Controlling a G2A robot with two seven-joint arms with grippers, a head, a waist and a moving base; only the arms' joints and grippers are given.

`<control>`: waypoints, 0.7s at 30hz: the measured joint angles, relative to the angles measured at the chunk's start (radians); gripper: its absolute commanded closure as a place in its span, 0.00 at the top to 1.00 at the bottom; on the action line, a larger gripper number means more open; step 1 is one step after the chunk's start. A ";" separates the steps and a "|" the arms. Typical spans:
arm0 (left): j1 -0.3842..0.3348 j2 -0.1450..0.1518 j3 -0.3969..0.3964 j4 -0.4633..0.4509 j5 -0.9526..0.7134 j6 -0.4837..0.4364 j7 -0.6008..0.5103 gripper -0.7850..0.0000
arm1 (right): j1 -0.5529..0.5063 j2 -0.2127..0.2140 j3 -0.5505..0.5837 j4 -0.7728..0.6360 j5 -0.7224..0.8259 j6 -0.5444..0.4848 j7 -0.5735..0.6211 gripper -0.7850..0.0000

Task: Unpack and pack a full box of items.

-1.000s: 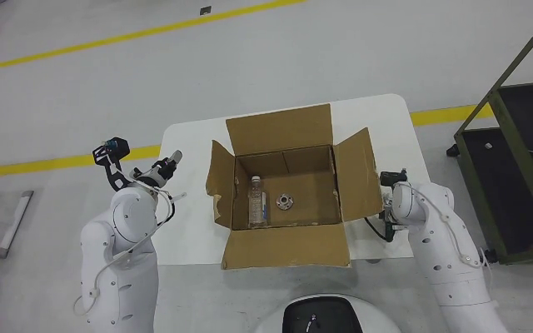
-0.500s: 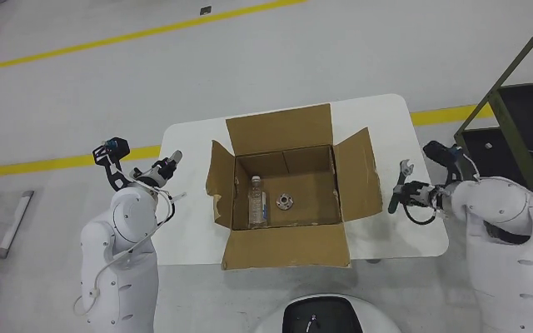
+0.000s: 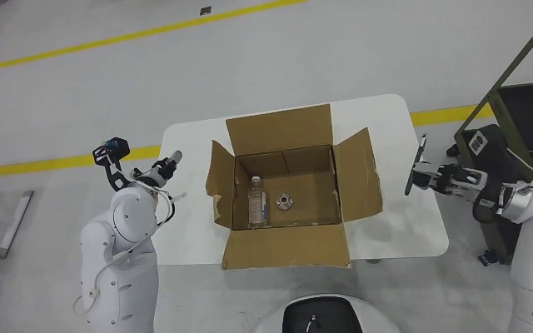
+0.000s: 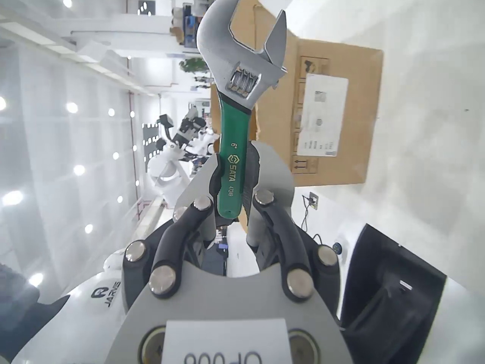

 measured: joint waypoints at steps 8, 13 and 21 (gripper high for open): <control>0.000 0.000 0.000 0.000 0.000 0.000 0.000 1.00 | 0.041 0.027 -0.145 0.041 0.059 -0.003 -0.001 0.00; 0.000 0.000 0.000 0.000 0.000 0.000 0.000 1.00 | 0.096 0.034 -0.322 0.005 -0.056 0.034 -0.042 0.00; 0.000 0.000 0.000 0.000 0.000 0.000 0.000 1.00 | 0.206 0.036 -0.651 0.000 -0.441 0.131 -0.185 0.00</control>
